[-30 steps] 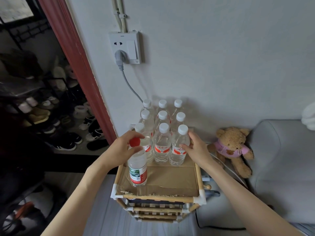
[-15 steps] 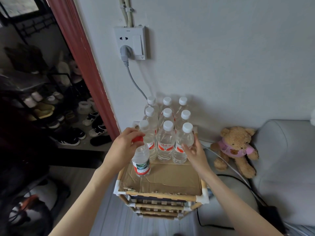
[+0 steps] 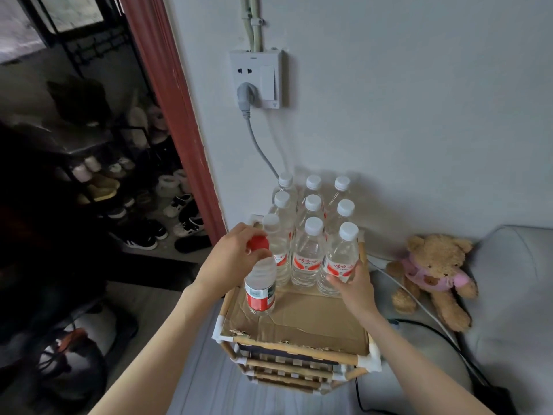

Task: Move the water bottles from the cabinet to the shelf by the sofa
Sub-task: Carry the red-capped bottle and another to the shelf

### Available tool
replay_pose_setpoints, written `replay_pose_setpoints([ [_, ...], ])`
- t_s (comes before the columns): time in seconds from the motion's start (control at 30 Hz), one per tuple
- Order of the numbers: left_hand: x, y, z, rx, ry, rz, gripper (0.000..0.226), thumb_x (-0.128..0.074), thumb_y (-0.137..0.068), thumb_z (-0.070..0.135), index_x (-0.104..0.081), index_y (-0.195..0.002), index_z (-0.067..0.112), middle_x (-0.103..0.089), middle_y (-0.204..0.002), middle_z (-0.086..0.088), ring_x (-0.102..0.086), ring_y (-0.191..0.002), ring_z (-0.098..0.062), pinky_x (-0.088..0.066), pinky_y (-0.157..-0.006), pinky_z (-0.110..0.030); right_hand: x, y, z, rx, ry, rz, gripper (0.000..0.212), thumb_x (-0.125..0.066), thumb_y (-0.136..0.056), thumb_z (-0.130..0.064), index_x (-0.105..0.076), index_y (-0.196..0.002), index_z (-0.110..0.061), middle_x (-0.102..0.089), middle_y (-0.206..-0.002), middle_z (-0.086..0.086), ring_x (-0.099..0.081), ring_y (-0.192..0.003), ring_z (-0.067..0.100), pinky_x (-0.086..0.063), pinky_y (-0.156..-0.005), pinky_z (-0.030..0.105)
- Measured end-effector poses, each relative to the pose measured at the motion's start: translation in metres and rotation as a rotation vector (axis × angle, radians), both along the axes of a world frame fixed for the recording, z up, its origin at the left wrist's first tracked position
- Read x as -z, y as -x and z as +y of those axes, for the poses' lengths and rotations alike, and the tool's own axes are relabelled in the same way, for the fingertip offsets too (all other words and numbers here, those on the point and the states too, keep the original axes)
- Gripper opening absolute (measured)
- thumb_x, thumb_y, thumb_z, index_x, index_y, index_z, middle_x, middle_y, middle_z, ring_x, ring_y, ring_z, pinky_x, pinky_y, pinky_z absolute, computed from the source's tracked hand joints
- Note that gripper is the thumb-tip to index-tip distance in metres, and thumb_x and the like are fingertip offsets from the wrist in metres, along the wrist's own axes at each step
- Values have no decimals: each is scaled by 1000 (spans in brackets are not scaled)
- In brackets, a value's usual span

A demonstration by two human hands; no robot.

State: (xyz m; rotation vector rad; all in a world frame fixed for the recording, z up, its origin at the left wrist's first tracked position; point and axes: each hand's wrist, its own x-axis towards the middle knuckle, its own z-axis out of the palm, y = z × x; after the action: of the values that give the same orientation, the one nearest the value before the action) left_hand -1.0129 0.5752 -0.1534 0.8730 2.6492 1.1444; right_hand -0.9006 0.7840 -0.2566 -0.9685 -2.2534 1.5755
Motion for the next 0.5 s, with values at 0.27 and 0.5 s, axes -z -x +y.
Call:
replay_pose_setpoints([
  [0.27,-1,11,-15,162,71,-65,41,-61,-82,5,-54,-121,17,-57,-111,1,-55,-100,-16,-46,-91,-31,-9,-6,-5,-87,22,79,74,-71,-74,-3,-26,-113,-46,-40,-110,-21,-40,-111,4,-33,-102,32],
  [0.5,7,-3,2,-105,101,91,38,-69,-73,44,-52,-99,23,-52,-91,11,-55,-78,-10,-48,-69,-30,-4,-6,-3,-74,27,31,66,-67,-79,-5,-32,-134,-17,-42,-112,-11,-42,-112,10,-35,-105,39],
])
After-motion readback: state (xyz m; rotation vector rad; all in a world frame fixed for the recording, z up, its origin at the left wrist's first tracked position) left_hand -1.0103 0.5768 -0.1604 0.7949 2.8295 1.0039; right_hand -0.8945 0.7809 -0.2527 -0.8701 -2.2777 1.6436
